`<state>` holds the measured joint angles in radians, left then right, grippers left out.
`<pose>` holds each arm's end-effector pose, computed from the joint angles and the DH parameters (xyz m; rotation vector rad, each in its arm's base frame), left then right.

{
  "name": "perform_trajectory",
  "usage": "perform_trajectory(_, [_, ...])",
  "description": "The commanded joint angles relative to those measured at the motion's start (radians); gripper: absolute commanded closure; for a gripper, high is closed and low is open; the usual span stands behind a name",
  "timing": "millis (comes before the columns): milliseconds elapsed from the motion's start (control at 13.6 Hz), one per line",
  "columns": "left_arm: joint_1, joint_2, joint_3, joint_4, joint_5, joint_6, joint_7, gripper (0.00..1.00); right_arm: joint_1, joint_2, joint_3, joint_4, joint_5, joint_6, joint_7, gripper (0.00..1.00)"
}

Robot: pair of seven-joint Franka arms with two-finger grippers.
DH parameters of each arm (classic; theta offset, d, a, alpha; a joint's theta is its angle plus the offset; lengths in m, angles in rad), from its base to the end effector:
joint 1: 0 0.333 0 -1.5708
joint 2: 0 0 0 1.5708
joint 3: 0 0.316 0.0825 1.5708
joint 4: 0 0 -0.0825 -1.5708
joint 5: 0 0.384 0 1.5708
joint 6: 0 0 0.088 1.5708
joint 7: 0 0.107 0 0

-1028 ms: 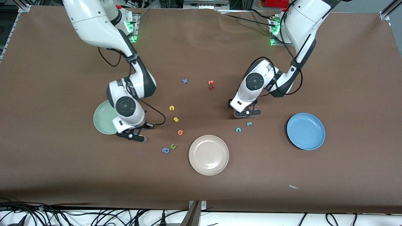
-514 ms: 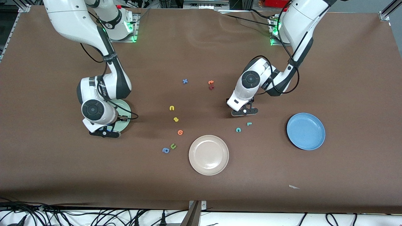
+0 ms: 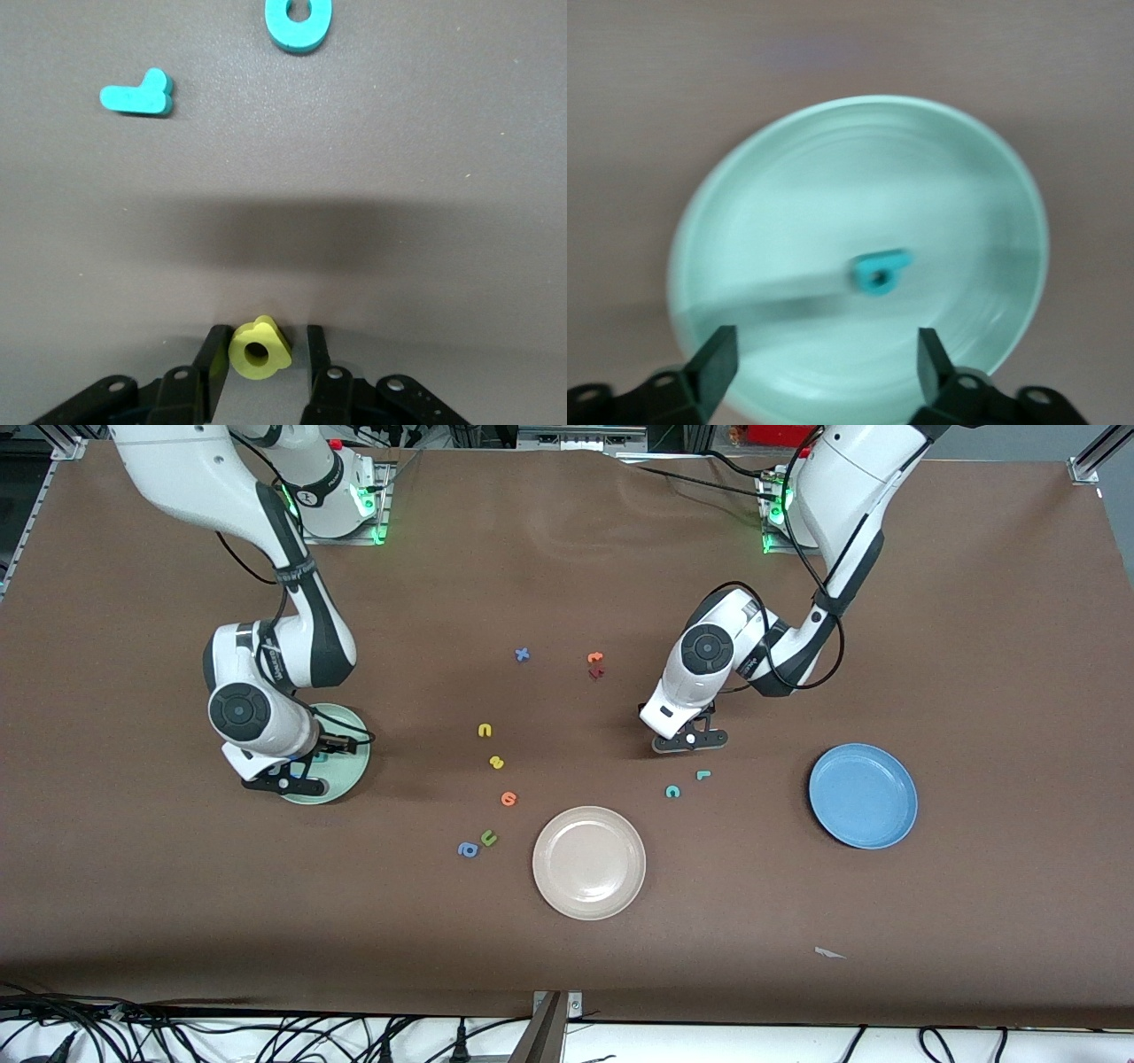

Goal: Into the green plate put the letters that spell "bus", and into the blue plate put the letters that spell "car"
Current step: 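Place the teal letter on the green plate while the left gripper grasps yellow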

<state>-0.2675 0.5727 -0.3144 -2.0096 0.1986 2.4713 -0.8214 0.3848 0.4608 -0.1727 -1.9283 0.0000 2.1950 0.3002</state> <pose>0.4967 -0.3263 0.1718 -3.1264 -0.1867 0.1410 0.5892 0.1303 0.2373 3.0067 -0.1167 -0.2439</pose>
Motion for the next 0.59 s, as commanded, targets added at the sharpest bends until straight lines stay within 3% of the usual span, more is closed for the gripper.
perform_trajectory(0, [-0.004,0.006,0.005,0.003,0.038,-0.018,-0.022,0.66,0.005,-0.063,0.108,-0.035,0.041,-0.001,0.007,0.01])
perform_trajectory(220, [-0.003,0.010,0.006,0.005,0.039,-0.018,-0.018,0.73,0.009,-0.064,0.205,-0.021,0.038,0.041,0.004,0.01])
perform_trajectory(367, [0.002,0.009,0.008,0.011,0.039,-0.020,-0.019,0.76,0.023,-0.047,0.251,-0.021,0.040,0.095,0.052,0.13])
perform_trajectory(514, [0.005,0.003,0.015,0.052,0.038,-0.073,0.005,0.76,0.081,-0.004,0.251,-0.018,0.034,0.167,0.138,0.27])
